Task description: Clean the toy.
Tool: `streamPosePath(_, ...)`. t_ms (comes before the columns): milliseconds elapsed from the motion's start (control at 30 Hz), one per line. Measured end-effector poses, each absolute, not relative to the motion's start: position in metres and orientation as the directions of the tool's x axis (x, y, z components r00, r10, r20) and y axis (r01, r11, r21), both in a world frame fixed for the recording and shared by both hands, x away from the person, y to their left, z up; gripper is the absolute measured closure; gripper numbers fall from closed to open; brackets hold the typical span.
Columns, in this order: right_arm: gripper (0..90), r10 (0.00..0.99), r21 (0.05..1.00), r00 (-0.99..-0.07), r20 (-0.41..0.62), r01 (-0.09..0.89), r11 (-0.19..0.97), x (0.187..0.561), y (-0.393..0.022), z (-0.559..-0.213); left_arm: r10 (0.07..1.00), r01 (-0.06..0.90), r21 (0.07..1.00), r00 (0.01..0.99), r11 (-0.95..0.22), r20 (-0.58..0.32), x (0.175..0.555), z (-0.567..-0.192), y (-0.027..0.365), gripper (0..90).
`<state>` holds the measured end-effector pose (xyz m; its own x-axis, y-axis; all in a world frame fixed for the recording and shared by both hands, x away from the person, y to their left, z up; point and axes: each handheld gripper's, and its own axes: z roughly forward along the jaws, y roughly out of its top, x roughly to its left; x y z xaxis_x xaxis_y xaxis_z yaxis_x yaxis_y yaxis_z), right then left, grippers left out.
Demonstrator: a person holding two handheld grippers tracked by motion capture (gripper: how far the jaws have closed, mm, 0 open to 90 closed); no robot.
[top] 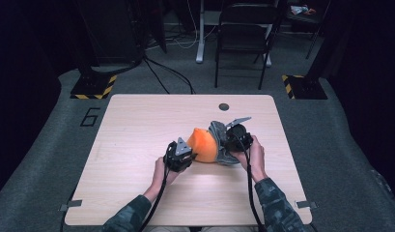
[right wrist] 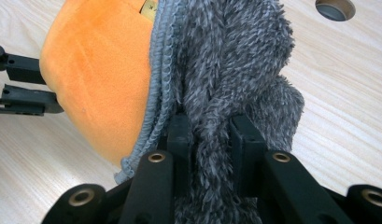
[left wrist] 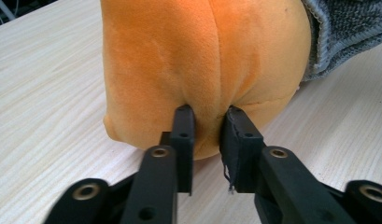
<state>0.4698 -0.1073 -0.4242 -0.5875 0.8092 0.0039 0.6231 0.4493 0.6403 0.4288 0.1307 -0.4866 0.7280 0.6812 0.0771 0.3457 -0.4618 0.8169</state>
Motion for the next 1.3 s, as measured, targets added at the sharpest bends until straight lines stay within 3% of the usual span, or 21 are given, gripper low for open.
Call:
streamPosePath(467,73.1,0.817,0.665,-0.576,0.025,0.620,0.417,0.467,-0.115,-0.409,0.658,0.336,0.829,0.751,-0.448,0.051,0.422,-0.471,0.131,82.3)
streamPosePath(800,73.0,0.754,0.713,-0.655,0.048,0.552,0.433,0.449,-0.094,-0.387,0.636,0.325,0.831,0.770,-0.452,0.044,0.415,-0.466,0.125,82.3)
streamPosePath(1300,72.8,0.784,0.661,-0.620,0.016,0.595,0.457,0.460,-0.098,-0.408,0.640,0.342,0.830,0.768,-0.440,0.023,0.419,-0.473,0.127,81.5)
